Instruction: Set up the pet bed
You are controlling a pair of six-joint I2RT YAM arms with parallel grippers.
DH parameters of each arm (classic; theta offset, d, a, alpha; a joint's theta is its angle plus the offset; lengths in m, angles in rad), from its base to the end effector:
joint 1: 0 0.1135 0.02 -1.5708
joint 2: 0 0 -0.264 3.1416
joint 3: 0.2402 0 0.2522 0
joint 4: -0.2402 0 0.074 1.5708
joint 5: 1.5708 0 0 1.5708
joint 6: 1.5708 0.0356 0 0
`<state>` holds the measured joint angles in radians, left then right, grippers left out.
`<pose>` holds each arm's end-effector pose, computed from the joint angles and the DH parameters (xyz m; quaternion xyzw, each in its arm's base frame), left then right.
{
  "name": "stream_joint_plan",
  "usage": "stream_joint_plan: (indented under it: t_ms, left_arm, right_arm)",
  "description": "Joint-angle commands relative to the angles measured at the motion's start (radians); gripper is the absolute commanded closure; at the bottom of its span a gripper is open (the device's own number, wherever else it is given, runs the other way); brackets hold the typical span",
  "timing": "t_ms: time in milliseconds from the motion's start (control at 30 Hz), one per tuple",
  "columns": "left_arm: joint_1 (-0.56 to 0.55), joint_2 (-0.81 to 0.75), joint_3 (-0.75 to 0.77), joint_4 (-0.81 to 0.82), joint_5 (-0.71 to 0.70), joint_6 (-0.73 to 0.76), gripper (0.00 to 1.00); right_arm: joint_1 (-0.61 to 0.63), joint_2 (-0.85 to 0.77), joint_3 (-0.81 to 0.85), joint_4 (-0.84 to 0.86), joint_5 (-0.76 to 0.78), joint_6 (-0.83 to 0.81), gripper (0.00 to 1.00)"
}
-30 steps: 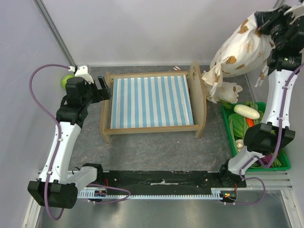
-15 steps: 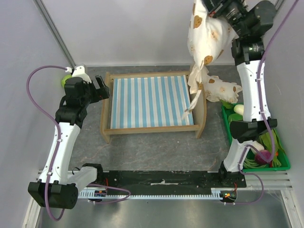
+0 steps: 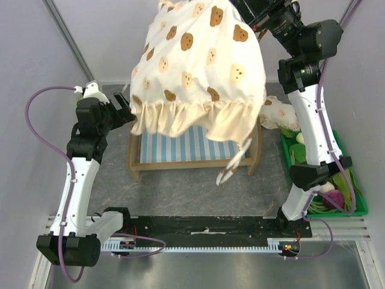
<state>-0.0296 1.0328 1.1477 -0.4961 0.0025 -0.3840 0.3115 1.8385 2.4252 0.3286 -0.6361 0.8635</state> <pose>0.2228 -0.0067 0.3871 -0.1453 0.8154 -0.1161 0.5482 0.3011 0.1192 0.6350 -0.2015 0.3749 0.5822 0.6927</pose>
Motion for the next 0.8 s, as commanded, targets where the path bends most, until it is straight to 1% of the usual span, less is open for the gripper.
stream_joint_plan:
  t_ms: [0, 33, 67, 133, 167, 200, 267, 300, 367, 433, 467, 533, 567, 633, 667, 733, 767]
  left_arm:
    - [0.007, -0.068, 0.047, 0.051, 0.018, -0.044, 0.01]
    - [0.007, -0.085, 0.046, 0.048, 0.007, -0.044, 0.00]
    - [0.007, -0.097, 0.043, 0.044, -0.001, -0.038, 0.00]
    - [0.007, -0.148, 0.026, 0.030, -0.042, -0.026, 0.00]
    - [0.007, -0.161, 0.020, 0.022, -0.065, -0.007, 0.00]
    - [0.007, -0.192, 0.006, 0.008, -0.078, 0.003, 0.01]
    - [0.007, -0.214, -0.008, -0.010, -0.111, 0.037, 0.00]
    - [0.007, -0.223, -0.020, -0.019, -0.116, 0.048, 0.00]
    - [0.007, -0.226, -0.029, -0.036, -0.089, 0.077, 0.00]
    - [0.008, -0.205, -0.036, -0.058, -0.044, 0.085, 0.00]
    - [0.007, -0.197, -0.039, -0.061, 0.017, 0.083, 0.00]
    - [0.007, -0.178, -0.058, -0.065, 0.083, 0.068, 0.00]
    - [0.007, -0.157, -0.071, -0.053, 0.167, 0.050, 0.00]
    - [0.008, -0.136, -0.117, -0.023, 0.252, 0.013, 0.00]
    - [0.007, -0.104, -0.130, 0.010, 0.325, -0.001, 0.00]
    - [0.002, -0.064, -0.163, 0.034, 0.391, -0.019, 0.00]
    - [-0.004, -0.025, -0.166, 0.030, 0.401, -0.019, 0.00]
  right_arm:
    - [0.000, -0.140, -0.295, 0.157, -0.063, 0.035, 1.00]
    - [0.000, -0.189, -0.389, 0.159, -0.072, 0.026, 1.00]
    - [-0.002, -0.214, -0.572, 0.153, -0.077, 0.000, 1.00]
    - [-0.002, -0.264, -0.739, 0.083, -0.083, -0.104, 1.00]
    - [-0.002, -0.269, -0.864, 0.058, -0.097, -0.135, 1.00]
    - [-0.003, -0.268, -0.914, 0.012, -0.135, -0.159, 1.00]
    - [-0.006, -0.248, -1.015, -0.020, -0.197, -0.221, 1.00]
    - [-0.011, -0.248, -1.043, -0.064, -0.204, -0.245, 1.00]
    - [-0.022, -0.266, -1.106, -0.089, -0.175, -0.313, 1.00]
    - [-0.029, -0.292, -1.109, -0.189, -0.120, -0.369, 1.00]
    - [-0.031, -0.301, -1.105, -0.222, -0.102, -0.430, 1.00]
    - [-0.034, -0.327, -1.103, -0.296, -0.045, -0.463, 1.00]
    - [-0.037, -0.334, -1.098, -0.315, -0.034, -0.487, 1.00]
    - [-0.035, -0.344, -1.092, -0.373, -0.011, -0.509, 0.98]
    - [-0.038, -0.349, -1.092, -0.397, 0.002, -0.521, 0.97]
    - [-0.037, -0.355, -1.098, -0.408, 0.012, -0.521, 0.97]
    - [-0.038, -0.358, -1.098, -0.421, 0.010, -0.527, 0.96]
